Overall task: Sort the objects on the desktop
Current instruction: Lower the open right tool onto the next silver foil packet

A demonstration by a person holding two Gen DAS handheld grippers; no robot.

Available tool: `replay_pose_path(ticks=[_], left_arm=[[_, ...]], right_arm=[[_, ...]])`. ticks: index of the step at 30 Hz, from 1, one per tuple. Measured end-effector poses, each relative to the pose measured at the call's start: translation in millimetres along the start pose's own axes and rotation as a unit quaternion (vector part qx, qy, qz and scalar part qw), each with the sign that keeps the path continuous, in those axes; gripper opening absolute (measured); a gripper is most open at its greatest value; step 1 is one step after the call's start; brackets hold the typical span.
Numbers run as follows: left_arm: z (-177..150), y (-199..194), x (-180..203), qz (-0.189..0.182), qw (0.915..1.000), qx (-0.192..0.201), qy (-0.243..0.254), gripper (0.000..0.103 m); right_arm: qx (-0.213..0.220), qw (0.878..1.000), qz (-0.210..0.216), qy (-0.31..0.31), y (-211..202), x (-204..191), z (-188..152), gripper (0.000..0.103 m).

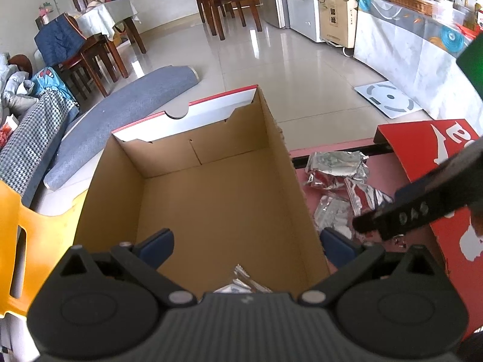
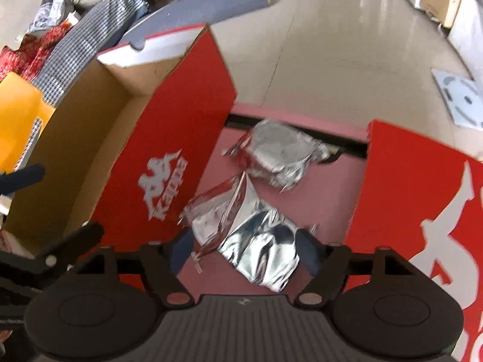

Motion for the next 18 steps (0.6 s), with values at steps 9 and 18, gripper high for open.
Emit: replay_pose_path(ticks=[9, 18], left_arm=[[0, 0, -3, -0.001, 1.0, -0.001, -0.003, 0.103], [-1, -2, -3, -0.002, 1.0, -0.001, -0.002, 0.103]], right_arm=[[-0.028, 0.998, -0.006, 0.063, 19, 11, 5, 0.082], [-0.057, 0.996, 0.003, 0.07, 32, 11, -1, 0.086]])
Point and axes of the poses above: each gripper's, at about its wrist camera, not at the fingertips, and y roughly the way its jaws point, x to its right, z to its top, the point moved 3 cm from there along y, roughly the way its jaws point, and after that the axes turned 6 degrees about -z, right-handed, at the moved point
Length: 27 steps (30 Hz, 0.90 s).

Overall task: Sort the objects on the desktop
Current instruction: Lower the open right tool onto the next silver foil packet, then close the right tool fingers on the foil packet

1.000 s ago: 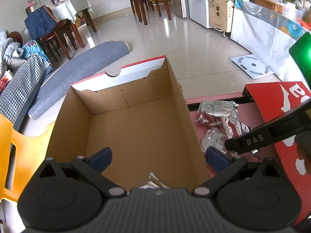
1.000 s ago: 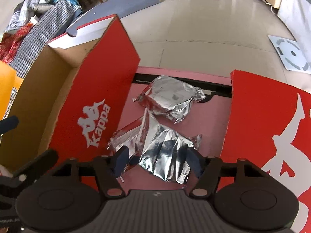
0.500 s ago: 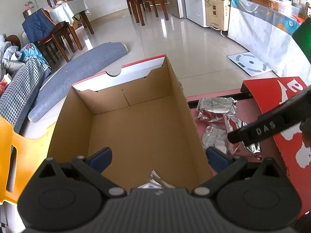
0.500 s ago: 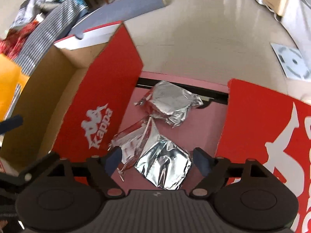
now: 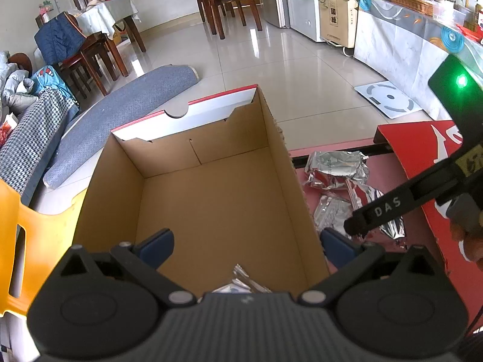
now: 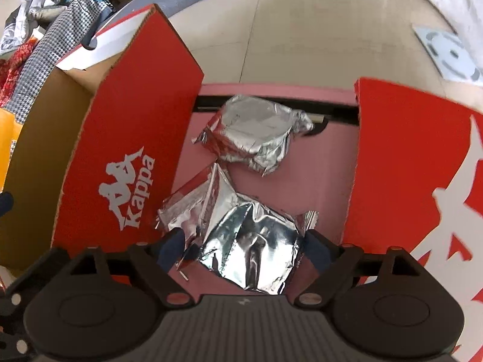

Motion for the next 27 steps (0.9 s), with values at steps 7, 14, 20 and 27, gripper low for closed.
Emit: replay_pose_path(ticks=[7, 14, 20, 27], left_arm=[[0, 0, 0, -0.001, 1.0, 0.001, 0.0, 0.103], [0, 0, 0, -0.002, 1.0, 0.002, -0.001, 0.103], [0, 0, 0, -0.002, 1.0, 0.002, -0.002, 0.103], [0, 0, -1, -0.004, 1.0, 0.0, -0.003, 0.103]], right_arm=[[-0.008, 1.0, 0.025, -0.004, 0, -4, -4, 0.084], [0.002, 0.999, 0.035, -0.023, -6, -11, -6, 0.079], [-0.016, 0.999, 0.038, -0.029, 3, -13, -11, 0.08], [-0.027, 0.998, 0.03, -0.039, 13, -19, -17, 0.081]])
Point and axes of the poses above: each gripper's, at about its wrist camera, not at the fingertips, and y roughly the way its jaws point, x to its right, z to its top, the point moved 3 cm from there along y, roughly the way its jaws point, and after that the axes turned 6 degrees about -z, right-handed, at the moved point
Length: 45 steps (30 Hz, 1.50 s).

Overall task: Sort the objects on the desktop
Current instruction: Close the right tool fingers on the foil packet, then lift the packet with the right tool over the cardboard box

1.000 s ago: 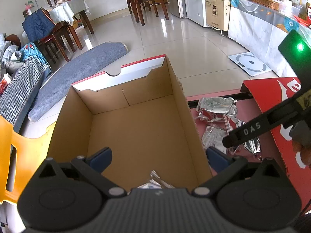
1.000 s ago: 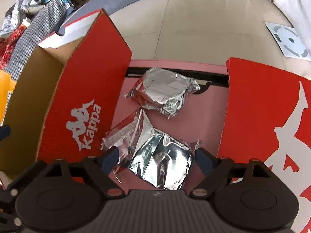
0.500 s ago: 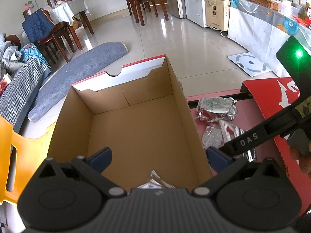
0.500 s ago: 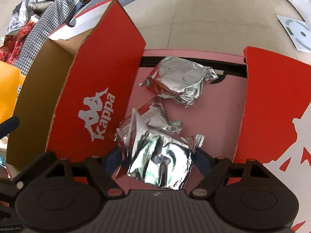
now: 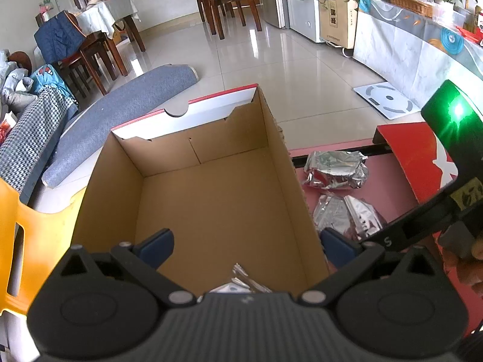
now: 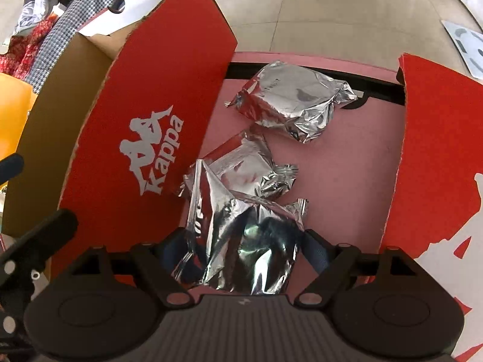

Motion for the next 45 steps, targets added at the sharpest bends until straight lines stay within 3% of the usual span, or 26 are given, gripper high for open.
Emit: replay_pose_path(ticks=[2, 3, 7, 20, 32, 45], left_arm=[[0, 0, 0, 0.0, 1.0, 0.0, 0.0, 0.103], [0, 0, 0, 0.0, 1.0, 0.0, 0.0, 0.103], [0, -1, 0, 0.0, 1.0, 0.0, 0.0, 0.103], [0, -3, -1, -0.003, 1.0, 0.005, -0.001, 0.103], [3, -9, -5, -0.013, 0.9996, 0.021, -0.01, 0.103], [5, -16, -8, -0.016, 0.9991, 0.037, -0.009, 0.103]], right_arm=[[0.0, 1.0, 0.007, 0.005, 0, 0, 0, 0.075], [-0.001, 1.0, 0.013, 0.009, -1, 1, 0, 0.067], [-0.003, 1.0, 0.023, 0.017, -1, 4, -1, 0.063], [0.027, 0.999, 0.016, 0.022, -19, 3, 3, 0.063], [0.087, 0.995, 0.021, 0.052, -56, 0, 13, 0.063], [0.138, 0.989, 0.039, 0.039, -90, -25, 18, 0.063]])
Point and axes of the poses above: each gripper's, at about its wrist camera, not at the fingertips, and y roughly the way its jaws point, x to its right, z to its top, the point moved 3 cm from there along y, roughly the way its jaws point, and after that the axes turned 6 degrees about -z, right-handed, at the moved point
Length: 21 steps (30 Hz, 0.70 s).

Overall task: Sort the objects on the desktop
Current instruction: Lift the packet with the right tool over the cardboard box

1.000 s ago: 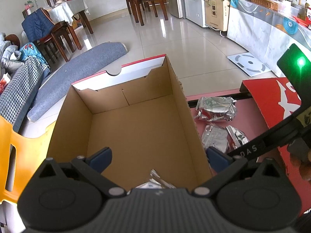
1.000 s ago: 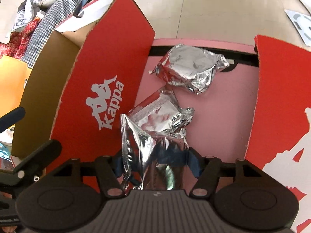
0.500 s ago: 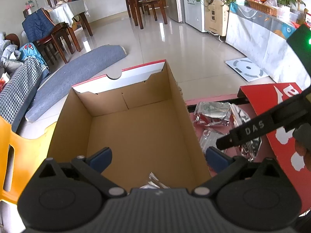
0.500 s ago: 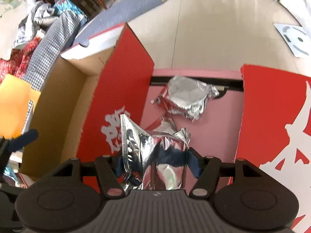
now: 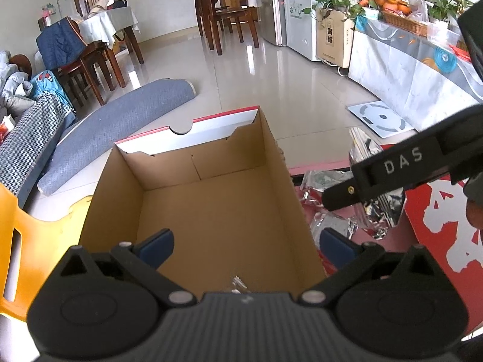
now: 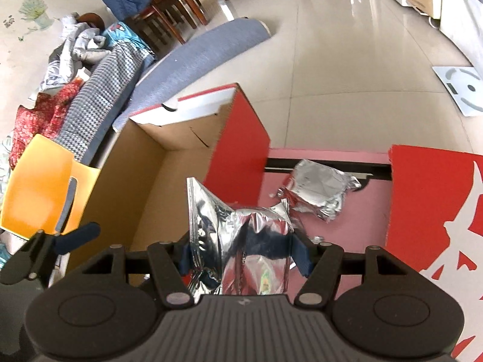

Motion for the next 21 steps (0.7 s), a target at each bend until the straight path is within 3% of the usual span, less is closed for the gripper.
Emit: replay_pose_path(ticks=[21], left_arm=[[1, -19, -43, 0.016, 0.9986, 0.022, -0.046, 0.103]], right_arm=[[0.051, 0.998, 0.036, -0.026, -15, -45, 17, 0.063]])
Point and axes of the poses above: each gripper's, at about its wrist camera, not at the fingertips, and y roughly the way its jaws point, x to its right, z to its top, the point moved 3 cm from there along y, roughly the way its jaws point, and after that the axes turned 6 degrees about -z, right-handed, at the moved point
